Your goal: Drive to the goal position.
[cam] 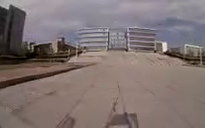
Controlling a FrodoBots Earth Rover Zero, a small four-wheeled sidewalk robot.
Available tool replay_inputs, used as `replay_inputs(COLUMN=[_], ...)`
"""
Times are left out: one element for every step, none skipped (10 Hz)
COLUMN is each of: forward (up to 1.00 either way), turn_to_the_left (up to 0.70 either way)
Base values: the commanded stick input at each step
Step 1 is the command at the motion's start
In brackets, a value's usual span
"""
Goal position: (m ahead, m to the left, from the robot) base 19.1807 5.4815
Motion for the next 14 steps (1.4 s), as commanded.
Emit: replay_inputs(forward=[1.00, 1.00, 1.00, 1.00, 1.00, 1.00, 1.00, 1.00, 1.00, 1.00, 1.00, 1.00, 1.00, 1.00], turn_to_the_left=[0.00, 0.00, 0.00, 0.00, 0.00, 0.00, 0.00, 0.00, 0.00, 0.00, 0.00, 0.00, 0.00, 0.00])
